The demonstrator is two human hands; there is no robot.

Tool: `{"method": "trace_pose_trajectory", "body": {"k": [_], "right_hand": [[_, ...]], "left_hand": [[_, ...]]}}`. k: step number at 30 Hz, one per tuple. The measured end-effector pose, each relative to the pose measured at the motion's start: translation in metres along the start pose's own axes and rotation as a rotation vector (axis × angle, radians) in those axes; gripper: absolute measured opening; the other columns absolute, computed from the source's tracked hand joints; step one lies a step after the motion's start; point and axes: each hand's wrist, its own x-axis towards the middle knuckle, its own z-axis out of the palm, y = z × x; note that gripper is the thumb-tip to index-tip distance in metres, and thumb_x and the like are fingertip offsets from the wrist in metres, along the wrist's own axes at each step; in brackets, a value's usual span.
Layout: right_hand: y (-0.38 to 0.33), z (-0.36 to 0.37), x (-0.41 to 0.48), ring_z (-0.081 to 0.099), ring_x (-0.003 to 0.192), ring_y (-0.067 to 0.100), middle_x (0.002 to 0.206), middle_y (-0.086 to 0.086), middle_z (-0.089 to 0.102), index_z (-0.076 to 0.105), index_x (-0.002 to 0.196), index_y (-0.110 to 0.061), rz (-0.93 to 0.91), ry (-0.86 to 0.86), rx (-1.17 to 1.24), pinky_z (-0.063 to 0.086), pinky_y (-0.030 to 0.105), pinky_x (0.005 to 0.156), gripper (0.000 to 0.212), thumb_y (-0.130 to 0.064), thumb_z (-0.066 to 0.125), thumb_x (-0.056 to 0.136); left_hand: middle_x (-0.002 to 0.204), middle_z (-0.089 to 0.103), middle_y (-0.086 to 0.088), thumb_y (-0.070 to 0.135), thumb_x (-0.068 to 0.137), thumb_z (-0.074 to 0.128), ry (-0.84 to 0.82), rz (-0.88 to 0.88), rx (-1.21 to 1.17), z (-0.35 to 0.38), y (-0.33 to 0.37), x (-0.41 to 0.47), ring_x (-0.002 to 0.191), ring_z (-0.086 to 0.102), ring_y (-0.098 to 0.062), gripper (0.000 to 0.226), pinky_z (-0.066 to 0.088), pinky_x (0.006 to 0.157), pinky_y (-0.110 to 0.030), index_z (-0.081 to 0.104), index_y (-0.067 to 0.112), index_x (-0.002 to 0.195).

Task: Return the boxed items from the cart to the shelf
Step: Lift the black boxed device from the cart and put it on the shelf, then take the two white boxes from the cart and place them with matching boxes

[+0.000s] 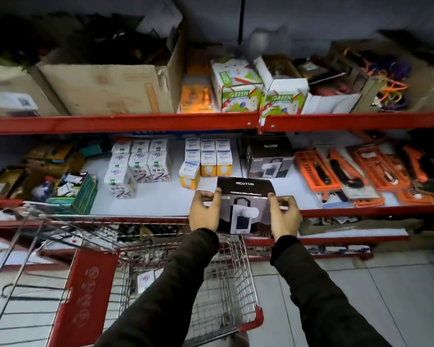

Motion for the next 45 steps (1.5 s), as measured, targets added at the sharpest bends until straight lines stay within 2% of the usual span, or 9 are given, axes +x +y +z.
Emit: {"method": "trace_pose_trajectory", "body": {"k": [4, 8, 13, 20, 24, 27, 31, 39, 45], "right_hand": [[0.0, -0.016, 0.046, 0.061, 0.09, 0.024, 0.092, 0.003, 0.065, 0.061, 0.088, -0.011, -0.003, 0.045, 0.002, 0.045, 0.025, 0.075, 0.014, -0.024, 0.065, 0.088], [0.006, -0.026, 0.093, 0.061, 0.101, 0.028, 0.1, 0.007, 0.065, 0.064, 0.097, -0.007, 0.026, 0.023, -0.058, 0.045, 0.033, 0.093, 0.01, -0.014, 0.06, 0.092], [0.02, -0.033, 0.135, 0.056, 0.11, 0.026, 0.114, 0.014, 0.064, 0.064, 0.113, -0.001, 0.101, -0.024, -0.16, 0.032, 0.021, 0.089, 0.022, -0.012, 0.057, 0.095], [0.032, -0.032, 0.16, 0.056, 0.118, 0.03, 0.121, 0.014, 0.064, 0.062, 0.121, -0.001, 0.129, -0.108, -0.209, 0.031, 0.021, 0.092, 0.028, -0.013, 0.055, 0.096], [0.032, -0.033, 0.158, 0.052, 0.124, 0.031, 0.132, 0.014, 0.057, 0.056, 0.128, -0.005, 0.038, -0.115, -0.297, 0.036, 0.027, 0.099, 0.034, -0.014, 0.055, 0.095], [0.033, -0.033, 0.143, 0.042, 0.13, 0.031, 0.134, 0.015, 0.048, 0.053, 0.128, -0.011, -0.167, -0.013, -0.409, 0.032, 0.042, 0.113, 0.035, -0.02, 0.057, 0.094], [0.03, -0.02, 0.106, 0.043, 0.125, 0.027, 0.13, 0.01, 0.046, 0.054, 0.123, -0.021, -0.362, -0.041, -0.523, 0.032, 0.046, 0.108, 0.032, -0.021, 0.058, 0.092], [0.049, 0.044, 0.01, 0.05, 0.111, 0.03, 0.117, 0.009, 0.052, 0.057, 0.117, -0.02, -0.524, -0.321, -0.675, 0.043, 0.044, 0.097, 0.026, -0.025, 0.056, 0.091], [0.09, 0.1, -0.065, 0.054, 0.11, 0.033, 0.119, 0.011, 0.054, 0.059, 0.117, -0.018, -0.535, -0.619, -0.793, 0.049, 0.046, 0.092, 0.028, -0.021, 0.058, 0.089]], "left_hand": [[0.107, 0.068, 0.0, 0.042, 0.088, 0.061, -0.128, 0.018, 0.026, 0.045, 0.012, 0.016, 0.095, 0.064, -0.022, 0.028, 0.053, 0.087, -0.032, 0.061, 0.025, 0.111], [0.119, 0.068, -0.006, 0.03, 0.09, 0.059, -0.215, 0.007, 0.056, 0.091, 0.011, 0.03, 0.108, 0.064, -0.023, 0.026, 0.051, 0.094, -0.028, 0.065, 0.025, 0.115], [0.125, 0.067, -0.009, 0.016, 0.093, 0.053, -0.277, -0.022, 0.169, 0.129, 0.01, 0.037, 0.117, 0.061, -0.026, 0.035, 0.046, 0.101, -0.029, 0.06, 0.015, 0.127], [0.121, 0.069, -0.007, 0.019, 0.087, 0.059, -0.249, -0.038, 0.236, 0.148, 0.007, 0.043, 0.11, 0.064, -0.027, 0.036, 0.049, 0.095, -0.032, 0.059, 0.018, 0.123], [0.124, 0.063, -0.009, 0.023, 0.09, 0.058, -0.256, -0.009, 0.219, 0.146, 0.003, 0.041, 0.11, 0.062, -0.028, 0.038, 0.049, 0.093, -0.031, 0.054, 0.016, 0.127], [0.127, 0.056, -0.008, 0.029, 0.092, 0.055, -0.236, 0.052, 0.218, 0.136, -0.004, 0.037, 0.109, 0.06, -0.029, 0.039, 0.051, 0.099, -0.042, 0.049, 0.019, 0.129], [0.129, 0.053, -0.004, 0.026, 0.094, 0.051, -0.192, 0.196, 0.267, 0.107, -0.017, 0.033, 0.115, 0.056, -0.027, 0.034, 0.049, 0.101, -0.044, 0.052, 0.02, 0.128], [0.122, 0.061, -0.006, 0.023, 0.089, 0.049, -0.153, 0.394, 0.554, 0.005, -0.074, 0.036, 0.106, 0.06, -0.027, 0.035, 0.051, 0.091, -0.039, 0.06, 0.02, 0.122], [0.117, 0.064, -0.012, 0.03, 0.081, 0.042, -0.16, 0.256, 0.743, -0.089, -0.152, 0.045, 0.101, 0.063, -0.036, 0.046, 0.054, 0.084, -0.042, 0.062, 0.015, 0.119]]}}
